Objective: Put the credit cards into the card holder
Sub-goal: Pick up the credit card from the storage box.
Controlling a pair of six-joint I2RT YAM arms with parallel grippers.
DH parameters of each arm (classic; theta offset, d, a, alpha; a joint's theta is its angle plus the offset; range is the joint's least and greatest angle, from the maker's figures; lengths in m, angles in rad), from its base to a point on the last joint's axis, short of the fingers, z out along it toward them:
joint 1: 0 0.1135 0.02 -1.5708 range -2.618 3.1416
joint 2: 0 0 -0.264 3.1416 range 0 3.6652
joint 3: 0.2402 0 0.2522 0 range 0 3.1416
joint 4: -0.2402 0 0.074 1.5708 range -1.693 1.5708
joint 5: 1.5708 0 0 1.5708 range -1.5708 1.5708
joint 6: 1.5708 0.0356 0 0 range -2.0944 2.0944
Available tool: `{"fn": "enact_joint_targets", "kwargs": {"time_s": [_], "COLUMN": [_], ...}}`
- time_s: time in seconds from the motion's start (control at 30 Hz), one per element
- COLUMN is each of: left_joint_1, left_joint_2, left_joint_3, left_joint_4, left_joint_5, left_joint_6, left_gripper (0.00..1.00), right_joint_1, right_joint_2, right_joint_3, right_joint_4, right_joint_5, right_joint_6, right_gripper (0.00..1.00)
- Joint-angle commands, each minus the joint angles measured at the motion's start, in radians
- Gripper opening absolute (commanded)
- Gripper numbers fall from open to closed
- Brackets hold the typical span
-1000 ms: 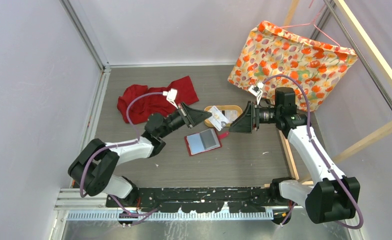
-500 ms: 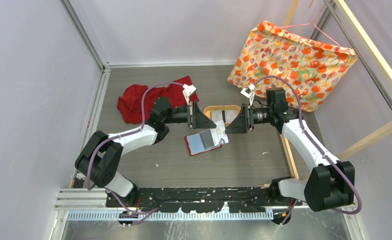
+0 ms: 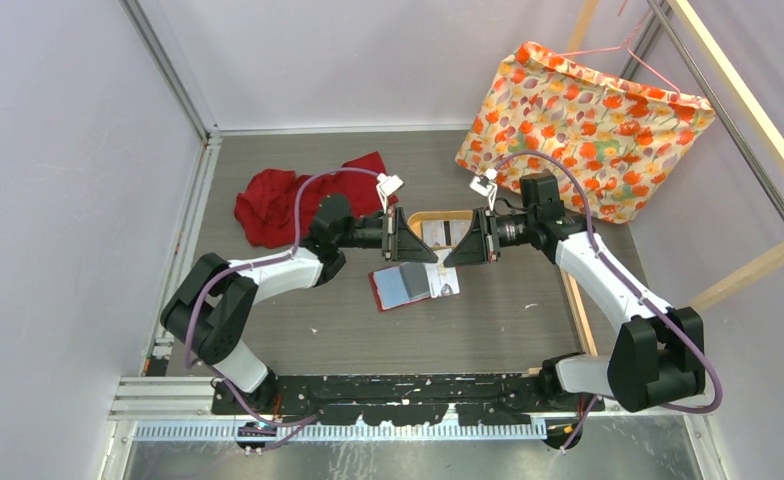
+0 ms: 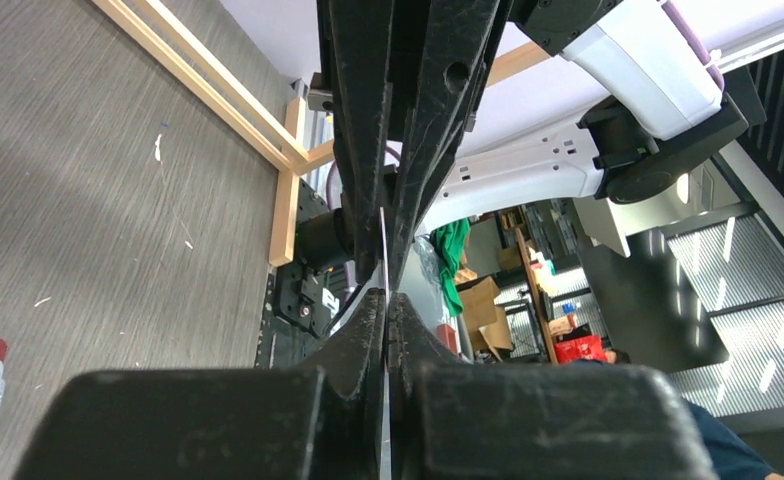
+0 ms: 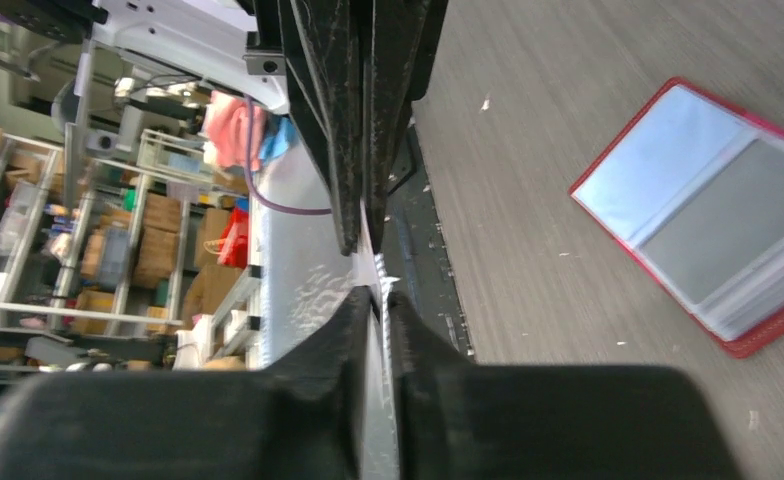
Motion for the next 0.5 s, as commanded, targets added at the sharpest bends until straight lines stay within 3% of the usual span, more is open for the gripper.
{"fn": "enact_joint_targets", "kwargs": {"time_s": [0.0,0.07,0.1,0.17,0.23,0.33,0.47], "left_joint_1": [-0.013,-0.014,-0.012,-0.009,-0.009,-0.011,-0.036], "left_joint_2": [0.003,0.000,-0.007,-0.032,-0.070,-0.117,-0.170], "left_joint_3": [0.033,0.018,0.009,-0.039,-0.102,-0.202,-0.311], "left_joint_4": [0.063,0.083,0.084,0.092,0.126,0.213,0.324], "left_joint_5": [0.016,-0.001,-0.017,-0.088,-0.142,-0.242,-0.363], "left_joint_6": [-0.019,-0.029,-0.030,-0.024,-0.015,-0.038,-0.085], "left_gripper": [0.00,0.08,0.16,0.42,0.55,0.62,0.62], "right_joint_1": [0.012,0.014,0.012,0.009,0.005,-0.005,-0.013], "right_joint_2": [0.008,0.004,-0.001,-0.016,-0.028,-0.043,-0.032], "right_joint_3": [0.047,0.046,0.043,0.031,0.011,-0.021,-0.034], "right_joint_4": [0.036,0.039,0.041,0.062,0.097,0.168,0.212], "right_joint_5": [-0.038,-0.046,-0.050,-0.069,-0.082,-0.079,-0.067], "right_joint_6": [0.010,0.010,0.010,0.012,0.025,0.069,0.095], "right_gripper": [0.04,0.01,0.01,0.01,0.01,0.01,0.01]}}
